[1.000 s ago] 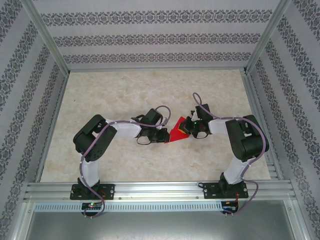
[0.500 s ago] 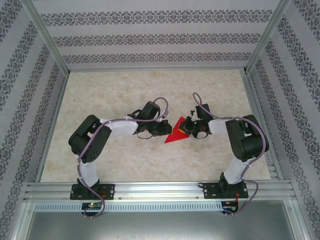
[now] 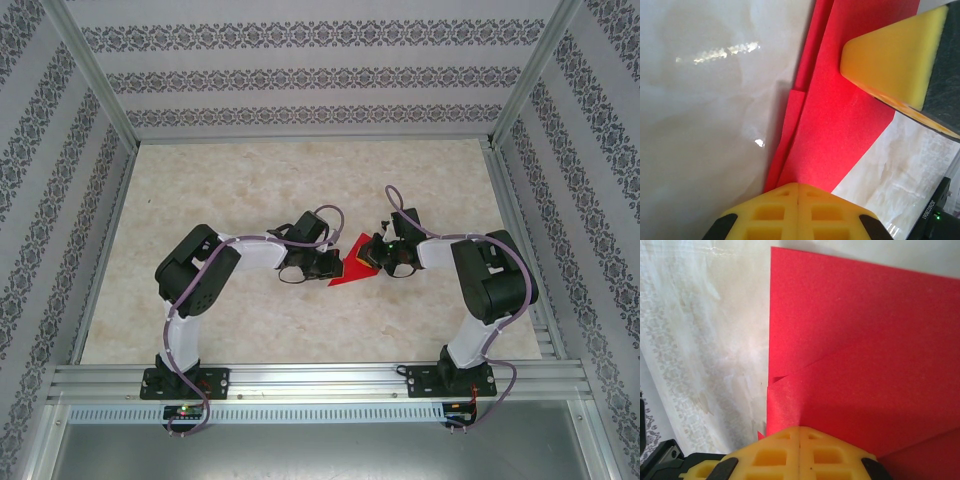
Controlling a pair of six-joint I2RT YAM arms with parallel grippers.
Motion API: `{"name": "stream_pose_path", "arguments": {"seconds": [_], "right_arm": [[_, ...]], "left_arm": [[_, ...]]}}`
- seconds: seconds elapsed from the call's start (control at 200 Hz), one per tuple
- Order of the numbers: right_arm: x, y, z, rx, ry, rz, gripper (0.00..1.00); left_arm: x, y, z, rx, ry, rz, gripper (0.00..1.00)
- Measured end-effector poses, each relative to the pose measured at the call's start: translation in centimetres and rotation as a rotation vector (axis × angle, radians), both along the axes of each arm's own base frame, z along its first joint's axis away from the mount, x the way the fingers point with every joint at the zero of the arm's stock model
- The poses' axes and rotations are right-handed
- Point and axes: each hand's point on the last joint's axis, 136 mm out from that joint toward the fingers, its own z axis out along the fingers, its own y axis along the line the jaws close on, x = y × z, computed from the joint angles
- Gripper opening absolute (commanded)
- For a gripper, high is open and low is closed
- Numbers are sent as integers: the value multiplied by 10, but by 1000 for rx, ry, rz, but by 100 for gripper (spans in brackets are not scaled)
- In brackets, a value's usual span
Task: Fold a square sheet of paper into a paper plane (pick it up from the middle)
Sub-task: Fourth fold the wing at the center of the table.
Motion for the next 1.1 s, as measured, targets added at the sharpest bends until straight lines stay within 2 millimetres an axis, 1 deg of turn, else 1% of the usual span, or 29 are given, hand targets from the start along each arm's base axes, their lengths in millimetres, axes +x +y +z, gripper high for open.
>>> {"name": "stream_pose_path", "arguments": {"seconds": [0.105, 0.19, 0.255, 0.33, 0.51, 0.654, 0.729, 0.839, 0.974, 1.009, 1.099], "right_arm": [[0, -3, 2, -21, -11, 1, 3], [0, -4, 7, -33, -28, 0, 3], [0, -1, 12, -39, -49, 10, 3], [-4, 8, 16, -38, -61, 36, 3], [-14, 26, 12, -34, -55, 81, 3], [-18, 30, 3, -36, -32, 92, 3], [-19, 32, 1, -31, -30, 96, 3], [-19, 32, 1, -26, -30, 93, 3], [-16, 25, 0, -17, -23, 81, 3], [-14, 21, 0, -16, -22, 73, 3], [-5, 3, -1, -23, -18, 36, 3]], "left_arm": [[1, 0, 0, 1, -11, -3, 0], [0, 1, -1, 0, -15, -5, 0], [0, 1, -1, -3, -18, -5, 0], [1, 1, 0, -6, -21, -5, 0], [0, 1, -1, -7, -22, -5, 0], [0, 1, -1, -7, -23, -5, 0], [1, 1, -1, -6, -24, -4, 0], [1, 1, -1, -3, -26, -2, 0], [1, 2, -1, -1, -26, -1, 0], [1, 3, -1, 0, -27, 1, 0], [1, 4, -2, 2, -33, 4, 0]]}}
